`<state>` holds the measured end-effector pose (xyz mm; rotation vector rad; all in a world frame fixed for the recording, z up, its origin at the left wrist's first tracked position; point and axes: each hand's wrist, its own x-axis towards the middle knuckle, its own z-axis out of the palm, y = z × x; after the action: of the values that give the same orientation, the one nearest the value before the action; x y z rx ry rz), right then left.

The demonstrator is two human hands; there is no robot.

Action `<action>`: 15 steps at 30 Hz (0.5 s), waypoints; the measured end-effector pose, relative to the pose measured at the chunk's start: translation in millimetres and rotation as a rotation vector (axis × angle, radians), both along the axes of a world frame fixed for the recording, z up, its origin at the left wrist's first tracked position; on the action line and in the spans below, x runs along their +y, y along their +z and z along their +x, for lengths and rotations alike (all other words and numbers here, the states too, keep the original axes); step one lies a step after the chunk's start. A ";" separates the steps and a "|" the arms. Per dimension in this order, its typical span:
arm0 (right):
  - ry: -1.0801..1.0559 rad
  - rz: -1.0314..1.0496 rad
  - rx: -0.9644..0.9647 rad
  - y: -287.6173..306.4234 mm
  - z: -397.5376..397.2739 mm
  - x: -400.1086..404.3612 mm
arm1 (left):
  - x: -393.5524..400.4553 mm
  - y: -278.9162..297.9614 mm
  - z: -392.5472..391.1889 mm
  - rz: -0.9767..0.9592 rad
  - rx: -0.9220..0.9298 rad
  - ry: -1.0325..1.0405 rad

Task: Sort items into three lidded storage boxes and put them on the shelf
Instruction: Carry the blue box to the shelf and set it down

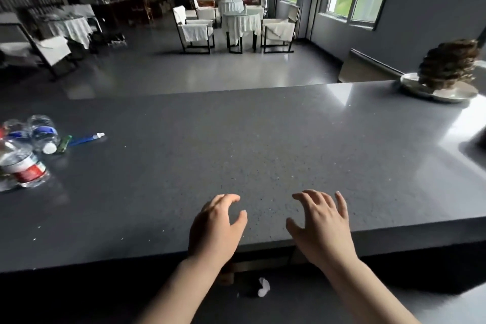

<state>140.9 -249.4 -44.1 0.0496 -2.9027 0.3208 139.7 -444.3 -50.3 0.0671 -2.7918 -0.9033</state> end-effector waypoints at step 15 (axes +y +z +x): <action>-0.217 -0.034 -0.036 -5.0 -90.2 81.7 | 104.3 0.2 -141.4 -0.056 0.039 -0.276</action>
<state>50.7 -167.7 -49.1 -0.2773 -2.9011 0.3352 -1.7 -340.0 -50.1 -0.3476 -2.8320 -0.8721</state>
